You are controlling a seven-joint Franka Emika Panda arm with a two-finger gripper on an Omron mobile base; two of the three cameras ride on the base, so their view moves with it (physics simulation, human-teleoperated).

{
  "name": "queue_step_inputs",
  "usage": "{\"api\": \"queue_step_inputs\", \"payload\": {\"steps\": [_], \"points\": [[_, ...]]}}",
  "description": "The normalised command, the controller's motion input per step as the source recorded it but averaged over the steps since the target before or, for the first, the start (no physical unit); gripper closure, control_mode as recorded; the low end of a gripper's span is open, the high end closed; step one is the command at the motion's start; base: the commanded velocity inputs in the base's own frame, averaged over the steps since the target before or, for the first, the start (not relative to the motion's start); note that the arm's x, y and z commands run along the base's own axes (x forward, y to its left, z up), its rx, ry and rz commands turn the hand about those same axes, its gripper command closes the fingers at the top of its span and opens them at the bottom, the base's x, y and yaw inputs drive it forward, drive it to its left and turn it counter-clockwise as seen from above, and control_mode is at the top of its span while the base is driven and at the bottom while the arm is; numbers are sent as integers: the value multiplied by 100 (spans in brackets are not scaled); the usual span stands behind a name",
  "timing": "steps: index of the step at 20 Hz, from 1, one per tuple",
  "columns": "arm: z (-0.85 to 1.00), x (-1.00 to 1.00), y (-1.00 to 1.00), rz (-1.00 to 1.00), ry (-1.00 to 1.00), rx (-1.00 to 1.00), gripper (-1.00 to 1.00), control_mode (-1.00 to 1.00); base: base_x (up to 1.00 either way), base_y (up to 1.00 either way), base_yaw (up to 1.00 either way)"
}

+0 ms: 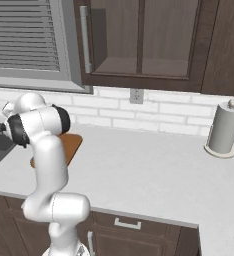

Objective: Pick up the sponge from the counter and clean the cutting board by briefly scrubbing or pressing down on the cutting board. Once finished, release the sponge.

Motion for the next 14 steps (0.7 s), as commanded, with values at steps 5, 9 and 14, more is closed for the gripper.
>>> {"api": "queue_step_inputs", "payload": {"steps": [5, 9, 14], "points": [[-19, -44, -1, -26, 0, 0, 100, -100, 0, 0, 0], [-35, -56, 0, -19, 0, 0, 100, -100, 0, 0, 0], [-37, -57, -17, -11, -4, 0, 100, -100, 0, 0, 0]]}}
